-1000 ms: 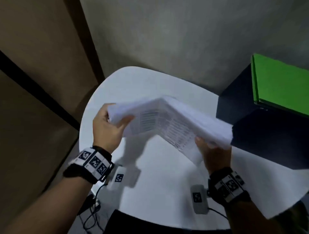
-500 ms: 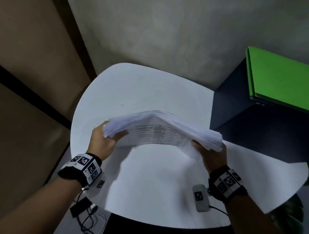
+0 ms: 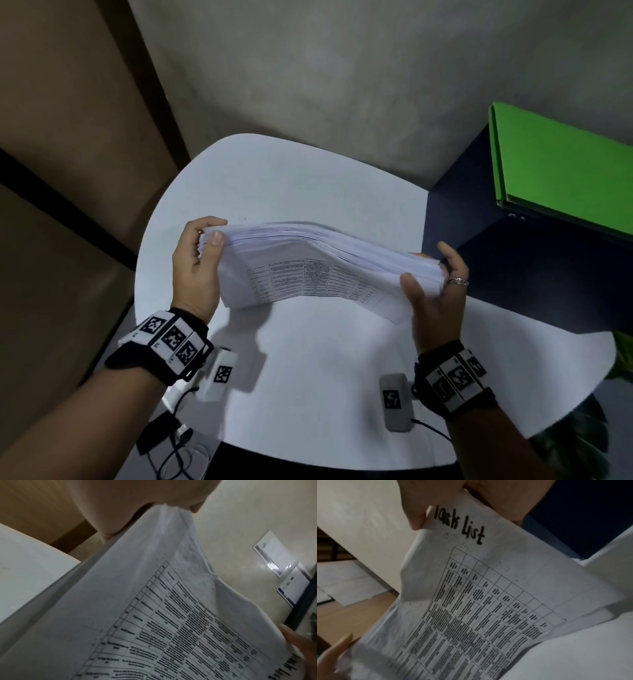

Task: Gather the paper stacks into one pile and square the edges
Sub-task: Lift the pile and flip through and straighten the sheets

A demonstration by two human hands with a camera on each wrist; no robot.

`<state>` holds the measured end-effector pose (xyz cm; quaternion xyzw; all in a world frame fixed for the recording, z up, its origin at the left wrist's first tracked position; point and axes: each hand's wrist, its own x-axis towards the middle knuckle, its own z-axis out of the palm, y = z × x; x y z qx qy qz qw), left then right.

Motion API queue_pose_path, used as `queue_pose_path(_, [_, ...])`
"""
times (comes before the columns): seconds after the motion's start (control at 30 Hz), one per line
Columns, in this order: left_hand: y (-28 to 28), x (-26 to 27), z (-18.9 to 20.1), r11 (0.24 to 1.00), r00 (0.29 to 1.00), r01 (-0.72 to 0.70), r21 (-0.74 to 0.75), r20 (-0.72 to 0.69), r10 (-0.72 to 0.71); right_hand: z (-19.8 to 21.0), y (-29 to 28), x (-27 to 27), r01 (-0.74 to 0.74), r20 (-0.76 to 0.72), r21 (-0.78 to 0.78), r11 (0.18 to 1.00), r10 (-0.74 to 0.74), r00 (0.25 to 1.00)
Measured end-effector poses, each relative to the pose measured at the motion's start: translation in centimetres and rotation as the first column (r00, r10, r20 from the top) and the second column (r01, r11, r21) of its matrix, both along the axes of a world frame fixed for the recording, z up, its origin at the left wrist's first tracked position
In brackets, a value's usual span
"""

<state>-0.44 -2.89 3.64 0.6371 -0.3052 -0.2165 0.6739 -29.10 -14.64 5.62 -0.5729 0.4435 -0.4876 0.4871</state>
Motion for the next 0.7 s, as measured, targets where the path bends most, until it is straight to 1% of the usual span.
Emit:
queue_pose_path(0.03, [0.1, 0.1, -0.1, 1.000, 1.000, 0.018, 0.015, -0.006, -0.018, -0.2, 0.1, -0.4, -0.024, -0.026, 0.004, 1.000, 0.024, 0.999])
queue_pose_path(0.1, [0.4, 0.2, -0.4, 0.994, 0.994, 0.098, 0.039, -0.056, -0.096, -1.0, 0.4, -1.2, -0.056, -0.080, 0.024, 0.998, 0.058, 0.995])
queue_pose_path(0.17, [0.5, 0.3, -1.1, 0.984, 0.988, 0.142, 0.104, -0.073, -0.135, -1.3, 0.6, -1.5, -0.058, -0.113, 0.048, 0.997, 0.063, 0.992])
queue_pose_path(0.2, [0.5, 0.3, -1.4, 0.979, 0.990, 0.137, 0.148, -0.066, -0.128, -1.5, 0.5, -1.4, -0.035, -0.122, 0.079, 0.996, 0.045, 0.992])
queue_pose_path(0.27, [0.3, 0.2, -1.5, 0.971, 0.993, 0.107, 0.214, -0.077, -0.093, -1.9, -0.1, -1.1, -0.019, -0.200, 0.105, 0.994, 0.040, 0.979])
queue_pose_path(0.33, [0.2, 0.2, -1.3, 0.971, 0.994, 0.091, 0.220, -0.085, -0.074, -2.0, -0.4, -1.0, 0.015, -0.242, 0.110, 0.994, 0.012, 0.970])
queue_pose_path(0.4, [0.1, 0.4, -1.1, 0.981, 0.995, 0.066, 0.183, -0.080, -0.052, -1.9, -0.4, -1.2, 0.049, -0.223, 0.103, 0.994, -0.025, 0.975])
queue_pose_path(0.43, [0.2, 0.5, -0.9, 0.986, 0.995, 0.059, 0.153, -0.087, -0.046, -1.8, -0.2, -1.4, 0.041, -0.228, 0.081, 0.996, -0.021, 0.973])
queue_pose_path(0.5, [0.6, 0.6, -1.0, 0.985, 0.996, 0.069, 0.156, -0.074, -0.058, -2.2, 0.1, -1.7, 0.013, -0.328, 0.038, 0.999, 0.000, 0.945])
queue_pose_path(0.57, [1.1, 0.3, -1.9, 0.967, 0.989, 0.130, 0.220, -0.093, -0.112, -3.4, 0.3, -1.5, -0.037, -0.462, 0.087, 0.996, 0.073, 0.884])
queue_pose_path(0.6, [1.3, 0.1, -2.4, 0.956, 0.984, 0.158, 0.246, -0.114, -0.134, -3.9, 0.4, -1.2, -0.034, -0.506, 0.120, 0.992, 0.090, 0.858])
queue_pose_path(0.63, [1.4, 0.0, -2.8, 0.950, 0.982, 0.169, 0.264, -0.130, -0.139, -4.3, 0.3, -0.9, -0.018, -0.518, 0.138, 0.990, 0.087, 0.851])
queue_pose_path(0.7, [1.2, 0.1, -2.6, 0.946, 0.979, 0.177, 0.272, -0.148, -0.141, -4.4, 0.1, -0.6, 0.040, -0.455, 0.137, 0.990, 0.027, 0.890])
